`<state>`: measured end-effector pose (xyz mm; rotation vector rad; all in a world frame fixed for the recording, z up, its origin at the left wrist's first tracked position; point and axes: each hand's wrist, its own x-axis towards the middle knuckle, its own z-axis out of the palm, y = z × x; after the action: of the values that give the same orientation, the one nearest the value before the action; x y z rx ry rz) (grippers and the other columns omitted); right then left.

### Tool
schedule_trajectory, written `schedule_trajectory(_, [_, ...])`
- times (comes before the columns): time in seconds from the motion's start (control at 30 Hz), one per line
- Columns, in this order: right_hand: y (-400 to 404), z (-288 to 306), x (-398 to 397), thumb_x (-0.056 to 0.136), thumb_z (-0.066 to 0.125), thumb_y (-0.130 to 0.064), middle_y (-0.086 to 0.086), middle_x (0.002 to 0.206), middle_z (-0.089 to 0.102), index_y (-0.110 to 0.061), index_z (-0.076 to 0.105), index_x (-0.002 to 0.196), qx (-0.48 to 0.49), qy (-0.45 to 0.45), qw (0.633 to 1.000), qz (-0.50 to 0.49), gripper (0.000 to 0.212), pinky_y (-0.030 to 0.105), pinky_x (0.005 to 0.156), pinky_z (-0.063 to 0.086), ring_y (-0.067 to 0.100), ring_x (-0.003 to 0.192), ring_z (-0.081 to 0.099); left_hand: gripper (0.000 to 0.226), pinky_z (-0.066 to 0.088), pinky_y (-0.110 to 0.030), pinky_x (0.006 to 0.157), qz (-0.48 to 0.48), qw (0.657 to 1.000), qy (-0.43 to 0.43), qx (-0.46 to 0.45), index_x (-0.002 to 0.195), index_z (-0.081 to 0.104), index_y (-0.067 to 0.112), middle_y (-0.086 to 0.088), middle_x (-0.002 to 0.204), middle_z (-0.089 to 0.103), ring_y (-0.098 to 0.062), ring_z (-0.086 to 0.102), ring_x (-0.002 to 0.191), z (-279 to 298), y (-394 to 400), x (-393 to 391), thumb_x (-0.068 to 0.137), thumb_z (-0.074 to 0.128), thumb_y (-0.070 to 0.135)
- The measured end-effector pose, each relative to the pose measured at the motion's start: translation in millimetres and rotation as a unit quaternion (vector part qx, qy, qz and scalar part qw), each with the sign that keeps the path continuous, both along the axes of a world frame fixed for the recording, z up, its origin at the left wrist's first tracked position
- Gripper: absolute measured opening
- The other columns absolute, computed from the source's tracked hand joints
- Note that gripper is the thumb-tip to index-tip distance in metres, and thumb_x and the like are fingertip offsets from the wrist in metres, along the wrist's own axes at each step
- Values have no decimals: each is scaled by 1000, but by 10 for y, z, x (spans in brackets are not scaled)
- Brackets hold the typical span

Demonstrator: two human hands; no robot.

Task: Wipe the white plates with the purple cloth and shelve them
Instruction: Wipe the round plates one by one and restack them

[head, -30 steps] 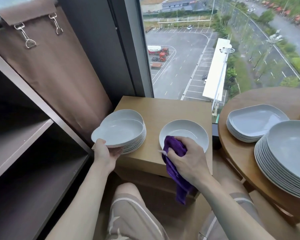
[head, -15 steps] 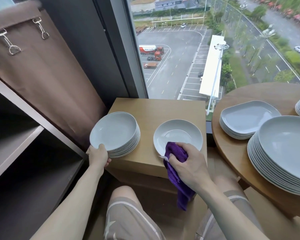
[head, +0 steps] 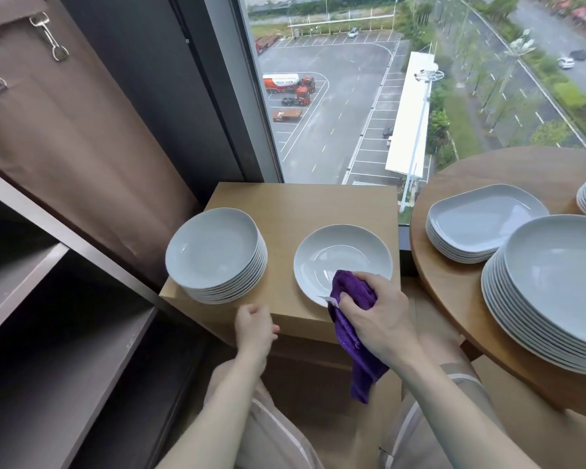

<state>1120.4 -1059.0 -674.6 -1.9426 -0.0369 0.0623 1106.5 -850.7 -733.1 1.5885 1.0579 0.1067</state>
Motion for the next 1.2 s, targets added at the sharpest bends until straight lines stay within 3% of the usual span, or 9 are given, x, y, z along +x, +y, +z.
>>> schedule_trajectory(0.13, [-86, 12, 1, 87, 73, -24, -18, 100, 69, -47, 64, 100, 10, -4, 1000, -5, 28, 18, 78, 48, 1, 93, 63, 33, 53, -26, 50, -150, 984, 36, -91, 129, 47, 6, -16, 102, 70, -22, 74, 65, -97, -426, 213, 104, 55, 26])
schedule_trajectory(0.3, [-247, 4, -48, 86, 74, -22, -18, 95, 69, -54, 60, 95, 9, -15, 1000, -19, 35, 22, 77, 52, 3, 90, 64, 27, 56, -25, 49, -153, 979, 37, -132, 129, 54, 4, -11, 121, 66, -15, 73, 52, -125, -669, 492, 104, 56, 14])
schedule_trajectory(0.4, [-367, 26, -89, 90, 73, -27, -19, 99, 66, -55, 55, 95, -3, 3, 1000, -13, 33, 22, 76, 53, 4, 91, 63, 38, 60, -28, 56, -128, 972, 17, -195, 131, 59, -1, -17, 127, 69, -21, 76, 79, -168, -647, 558, 94, 51, -9])
schedule_trajectory(0.5, [-461, 34, -90, 91, 73, -28, -19, 101, 66, -54, 54, 97, -2, 3, 1000, -23, 32, 22, 76, 52, 3, 92, 63, 46, 64, -37, 68, -115, 958, -20, -261, 132, 59, -3, -21, 124, 71, -34, 72, 105, -84, -612, 512, 89, 48, -15])
schedule_trajectory(0.7, [-488, 76, -1, 88, 73, -32, -15, 94, 69, -45, 63, 101, -11, -4, 999, -49, 20, 38, 80, 57, 6, 86, 65, 50, 64, -42, 76, -146, 939, -37, -309, 134, 56, 1, -17, 124, 72, -32, 72, 106, 167, -502, 222, 88, 46, -18])
schedule_trajectory(0.8, [-465, 118, 9, 87, 72, -32, -15, 93, 70, -42, 67, 101, -10, -11, 999, -40, 18, 37, 79, 57, 5, 85, 66, 55, 58, -58, 95, -153, 926, -50, -341, 133, 58, 5, -17, 127, 71, -39, 66, 120, 227, -386, -11, 85, 45, -19])
schedule_trajectory(0.9, [-405, 152, 11, 86, 71, -36, -16, 93, 70, -41, 68, 103, -32, -8, 999, -25, 18, 32, 77, 55, 5, 86, 65, 71, 51, -71, 98, -177, 911, -63, -366, 137, 56, 6, -20, 130, 69, -45, 64, 122, 264, -291, -245, 70, 48, -15])
schedule_trajectory(1.1, [-34, 20, 65, 83, 64, -43, -14, 107, 64, -36, 62, 111, -168, -25, 985, 15, 29, 33, 81, 50, 12, 96, 60, 75, 59, -51, 83, -265, 876, -90, -392, 141, 56, 9, -22, 131, 68, -40, 70, 110, 414, -314, -572, 68, 61, -8])
schedule_trajectory(1.2, [135, -21, 85, 85, 64, -44, -12, 118, 63, -34, 60, 119, -213, -34, 977, -4, 35, 32, 80, 44, 17, 101, 59, 69, 59, -46, 89, -298, 869, -105, -381, 144, 54, 13, -20, 136, 67, -38, 68, 117, 492, -314, -588, 78, 70, 3])
